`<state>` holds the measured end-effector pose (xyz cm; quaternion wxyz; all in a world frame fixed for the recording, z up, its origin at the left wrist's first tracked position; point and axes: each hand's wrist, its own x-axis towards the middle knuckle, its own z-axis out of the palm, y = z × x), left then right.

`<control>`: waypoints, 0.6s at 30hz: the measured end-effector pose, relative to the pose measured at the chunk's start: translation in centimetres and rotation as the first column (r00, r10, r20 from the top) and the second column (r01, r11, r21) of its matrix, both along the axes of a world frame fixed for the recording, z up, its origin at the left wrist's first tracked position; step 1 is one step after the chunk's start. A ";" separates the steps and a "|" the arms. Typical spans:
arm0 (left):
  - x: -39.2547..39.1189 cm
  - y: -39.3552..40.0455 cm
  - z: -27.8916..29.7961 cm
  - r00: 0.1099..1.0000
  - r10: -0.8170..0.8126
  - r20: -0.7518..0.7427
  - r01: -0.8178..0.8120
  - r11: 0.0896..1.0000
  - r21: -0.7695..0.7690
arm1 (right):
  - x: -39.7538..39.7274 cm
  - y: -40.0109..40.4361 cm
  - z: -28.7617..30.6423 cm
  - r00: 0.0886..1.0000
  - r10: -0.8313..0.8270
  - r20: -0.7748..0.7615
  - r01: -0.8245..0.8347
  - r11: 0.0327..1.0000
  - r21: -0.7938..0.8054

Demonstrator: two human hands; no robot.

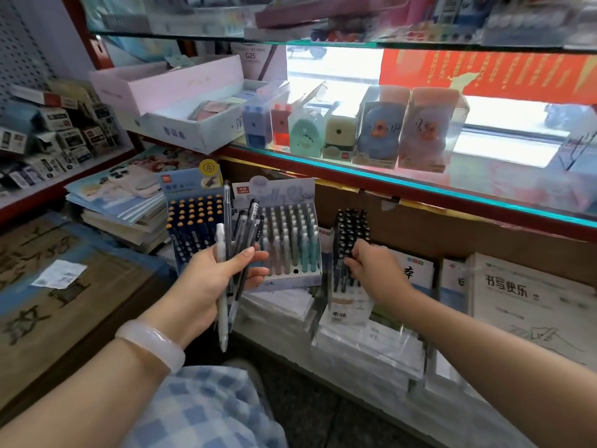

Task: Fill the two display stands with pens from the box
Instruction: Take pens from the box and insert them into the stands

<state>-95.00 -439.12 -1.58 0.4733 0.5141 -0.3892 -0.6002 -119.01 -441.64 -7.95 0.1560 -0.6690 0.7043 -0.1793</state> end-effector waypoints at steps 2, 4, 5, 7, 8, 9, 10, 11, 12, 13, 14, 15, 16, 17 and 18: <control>0.5 0.0 0.1 0.999 0.017 0.030 -0.016 0.999 -0.029 | -0.1 -0.1 1.2 0.999 -0.052 -0.016 0.052 0.998 -0.026; 1.0 0.0 0.2 0.998 0.039 0.046 -0.037 0.998 -0.047 | 0.4 -0.3 3.2 0.994 -0.088 0.062 0.097 0.981 -0.169; 1.0 0.0 0.2 0.998 0.047 0.050 -0.044 0.998 -0.048 | 1.1 -0.3 4.4 0.985 -0.067 0.161 0.101 0.971 -0.216; 0.7 0.0 0.1 0.998 0.043 0.050 -0.041 0.998 -0.042 | 3.3 -0.2 6.9 0.892 0.065 0.448 0.008 0.987 -0.159; 0.4 -0.1 0.1 0.999 0.031 0.045 -0.029 0.999 -0.039 | 4.6 -0.1 7.7 0.806 0.122 0.579 -0.088 0.992 -0.086; 0.1 0.0 0.0 0.999 0.014 0.038 -0.013 0.999 -0.036 | 5.9 0.1 8.2 0.732 0.144 0.666 -0.169 0.985 -0.028; -0.2 0.0 -0.1 1.000 -0.002 0.029 0.003 0.999 -0.036 | 6.9 0.2 8.3 0.683 0.148 0.715 -0.218 0.976 0.005; -0.4 0.0 -0.1 1.000 -0.016 0.019 0.017 0.999 -0.037 | 7.7 0.2 8.3 0.650 0.143 0.746 -0.238 0.971 0.021; -0.6 0.1 -0.1 1.000 -0.026 0.007 0.026 0.999 -0.039 | 8.1 0.0 8.2 0.626 0.128 0.769 -0.237 0.971 0.031; -0.7 0.1 -0.2 0.999 -0.035 -0.008 0.034 0.999 -0.041 | 8.4 -0.1 8.0 0.603 0.108 0.791 -0.226 0.973 0.040; -0.8 0.1 -0.2 0.999 -0.047 -0.019 0.046 0.998 -0.043 | 8.4 -0.2 7.9 0.585 0.087 0.806 -0.211 0.976 0.048; -1.0 0.1 -0.3 0.998 -0.067 -0.018 0.066 0.997 -0.046 | 8.3 -0.3 7.7 0.576 0.071 0.814 -0.200 0.978 0.056; -1.1 0.1 -0.4 0.996 -0.091 -0.005 0.091 0.995 -0.047 | 8.1 -0.3 7.7 0.575 0.060 0.816 -0.193 0.979 0.064; -1.3 0.1 -0.5 0.994 -0.112 0.009 0.112 0.993 -0.045 | 7.8 -0.2 7.6 0.578 0.054 0.814 -0.193 0.978 0.072; -1.4 0.1 -0.6 0.993 -0.120 0.019 0.121 0.992 -0.043 | 7.6 -0.2 7.7 0.580 0.053 0.813 -0.198 0.977 0.078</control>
